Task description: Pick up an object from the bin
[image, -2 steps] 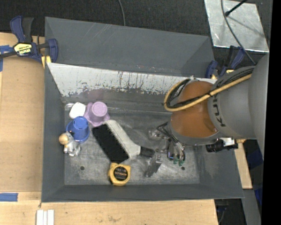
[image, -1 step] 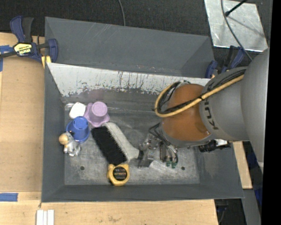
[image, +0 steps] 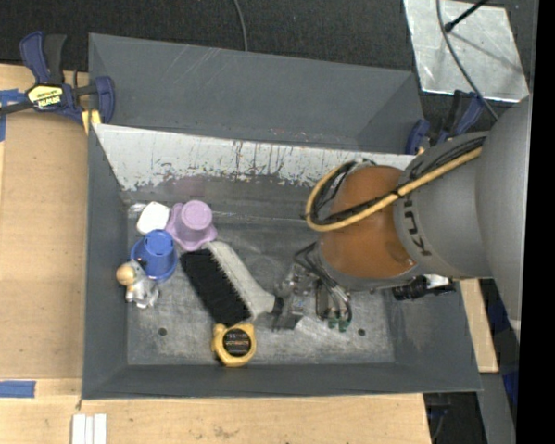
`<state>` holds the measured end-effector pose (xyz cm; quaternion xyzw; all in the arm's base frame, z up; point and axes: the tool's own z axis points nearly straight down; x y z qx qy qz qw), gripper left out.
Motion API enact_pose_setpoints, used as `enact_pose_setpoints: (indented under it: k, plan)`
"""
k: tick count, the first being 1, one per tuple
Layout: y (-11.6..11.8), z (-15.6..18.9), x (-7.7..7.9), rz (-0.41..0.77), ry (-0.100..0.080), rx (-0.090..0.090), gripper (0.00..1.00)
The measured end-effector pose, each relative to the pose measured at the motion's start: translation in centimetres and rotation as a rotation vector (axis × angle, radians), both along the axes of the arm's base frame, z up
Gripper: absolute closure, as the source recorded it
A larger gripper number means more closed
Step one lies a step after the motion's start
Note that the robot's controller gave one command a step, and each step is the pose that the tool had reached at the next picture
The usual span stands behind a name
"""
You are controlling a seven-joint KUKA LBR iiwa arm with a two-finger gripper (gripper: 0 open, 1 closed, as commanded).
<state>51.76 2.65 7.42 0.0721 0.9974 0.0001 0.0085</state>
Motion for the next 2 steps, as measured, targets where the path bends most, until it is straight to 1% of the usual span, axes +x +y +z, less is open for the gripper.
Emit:
enact_pose_setpoints:
  k: [1,2]
  plan:
    - [0.0,0.3,-0.1,0.0,0.003,0.0,1.0]
    - [0.0,1.6,-0.3,0.001,0.017,0.0,1.0]
